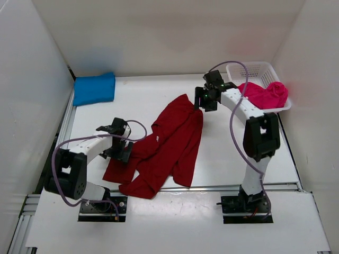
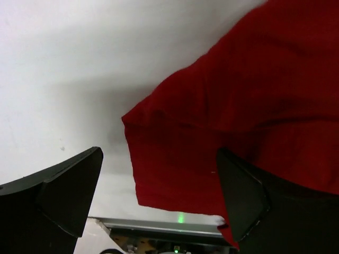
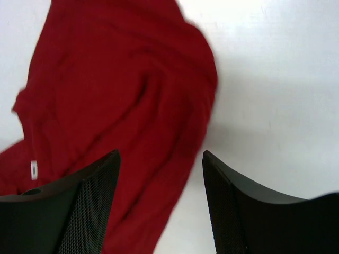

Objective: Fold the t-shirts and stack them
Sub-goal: Flatten out the tshirt

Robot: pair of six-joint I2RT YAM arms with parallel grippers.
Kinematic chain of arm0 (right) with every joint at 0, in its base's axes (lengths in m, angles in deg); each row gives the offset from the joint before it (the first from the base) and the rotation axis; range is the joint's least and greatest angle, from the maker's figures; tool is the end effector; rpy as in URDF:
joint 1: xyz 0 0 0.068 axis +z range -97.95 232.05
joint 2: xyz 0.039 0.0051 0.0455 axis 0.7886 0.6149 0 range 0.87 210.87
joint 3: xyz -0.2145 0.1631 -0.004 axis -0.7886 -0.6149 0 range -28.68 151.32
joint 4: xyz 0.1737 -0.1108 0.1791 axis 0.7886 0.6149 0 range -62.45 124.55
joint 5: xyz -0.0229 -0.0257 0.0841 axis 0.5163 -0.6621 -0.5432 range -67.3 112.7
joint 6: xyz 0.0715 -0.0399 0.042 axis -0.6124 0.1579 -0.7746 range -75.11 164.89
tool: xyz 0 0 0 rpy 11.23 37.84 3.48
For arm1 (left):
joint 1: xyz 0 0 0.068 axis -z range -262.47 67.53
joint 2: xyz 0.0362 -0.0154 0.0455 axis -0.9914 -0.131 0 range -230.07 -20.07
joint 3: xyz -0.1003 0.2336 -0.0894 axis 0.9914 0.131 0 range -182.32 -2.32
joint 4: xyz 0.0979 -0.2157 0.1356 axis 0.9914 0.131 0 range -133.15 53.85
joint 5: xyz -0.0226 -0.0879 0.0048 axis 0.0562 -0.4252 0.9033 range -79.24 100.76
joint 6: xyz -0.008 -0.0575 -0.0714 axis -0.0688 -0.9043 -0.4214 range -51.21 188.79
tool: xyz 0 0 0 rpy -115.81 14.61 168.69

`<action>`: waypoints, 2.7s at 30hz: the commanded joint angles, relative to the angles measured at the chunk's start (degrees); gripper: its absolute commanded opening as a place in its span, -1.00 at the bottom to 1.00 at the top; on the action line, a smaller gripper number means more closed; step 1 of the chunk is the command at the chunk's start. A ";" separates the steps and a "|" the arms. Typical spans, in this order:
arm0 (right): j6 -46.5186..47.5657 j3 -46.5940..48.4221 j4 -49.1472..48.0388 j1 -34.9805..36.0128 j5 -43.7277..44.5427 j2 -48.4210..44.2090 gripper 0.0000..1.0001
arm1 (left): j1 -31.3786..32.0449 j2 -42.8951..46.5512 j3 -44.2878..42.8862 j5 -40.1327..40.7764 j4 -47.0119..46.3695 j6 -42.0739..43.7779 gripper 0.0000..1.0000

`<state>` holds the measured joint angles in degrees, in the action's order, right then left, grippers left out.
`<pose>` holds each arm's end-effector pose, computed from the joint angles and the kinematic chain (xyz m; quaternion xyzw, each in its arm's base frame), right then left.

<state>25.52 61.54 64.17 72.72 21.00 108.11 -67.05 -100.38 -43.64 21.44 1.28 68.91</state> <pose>0.4235 0.1623 0.2184 -0.0154 0.9499 0.1200 0.2883 0.2273 -0.0469 0.1010 0.1292 0.9856 0.0845 0.0690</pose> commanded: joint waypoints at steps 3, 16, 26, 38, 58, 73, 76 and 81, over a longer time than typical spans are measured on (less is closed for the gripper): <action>-0.48 6.81 1.60 -0.36 -0.51 11.40 0.35 | 0.66 -6.34 -0.16 5.83 -11.27 -0.12 0.86; -5.05 -18.24 -1.89 1.38 -6.29 6.80 -1.00 | 0.47 -34.25 -36.54 11.90 -15.95 -0.12 -0.79; -4.07 -34.06 -9.82 25.74 -13.02 -19.07 0.46 | 9.97 -61.53 -98.74 18.85 -15.95 -0.12 0.66; -13.31 -45.21 -1.82 14.84 -0.25 -38.77 0.46 | 0.06 -12.87 -39.74 12.97 -10.43 -0.12 0.96; -15.08 -63.85 -14.64 13.52 -5.51 -41.33 0.50 | -23.24 -8.54 -6.67 -0.22 -5.31 -0.12 0.78; -5.24 -56.74 -6.31 10.81 -22.71 -47.36 -0.99 | -24.82 -8.64 -7.89 -6.21 -5.84 -0.12 -0.79; -7.33 -49.45 -6.30 10.10 -30.91 -56.16 -0.99 | -25.44 -6.87 -9.83 -4.53 -5.14 -0.12 -0.79; -8.66 -36.63 -6.21 7.99 -30.12 -45.49 -0.99 | -24.22 -7.47 -14.74 -3.21 -3.38 -0.12 -0.79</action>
<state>16.86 19.88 57.18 81.81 -5.71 55.07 -91.99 -109.30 -54.37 16.26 -1.13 68.80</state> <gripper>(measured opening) 0.015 0.137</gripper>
